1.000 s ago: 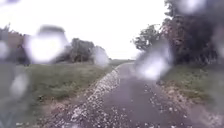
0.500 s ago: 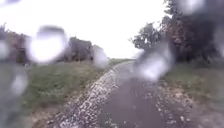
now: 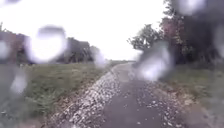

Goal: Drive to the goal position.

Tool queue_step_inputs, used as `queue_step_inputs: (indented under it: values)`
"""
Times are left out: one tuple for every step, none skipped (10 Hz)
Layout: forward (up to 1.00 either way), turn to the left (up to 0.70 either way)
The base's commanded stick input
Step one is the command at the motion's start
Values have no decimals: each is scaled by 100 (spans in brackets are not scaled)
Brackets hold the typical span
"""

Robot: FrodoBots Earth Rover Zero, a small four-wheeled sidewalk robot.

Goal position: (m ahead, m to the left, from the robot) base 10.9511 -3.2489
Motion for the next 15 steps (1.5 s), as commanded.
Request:
queue_step_inputs:
  values:
    - [70,-14]
    - [70,-14]
    - [70,-14]
    - [70,-14]
    - [70,-14]
    - [70,-14]
    - [70,-14]
    - [70,-14]
    - [70,-14]
    - [70,-14]
    - [70,-14]
    - [70,-14]
    - [70,-14]
    - [70,-14]
    - [70,-14]
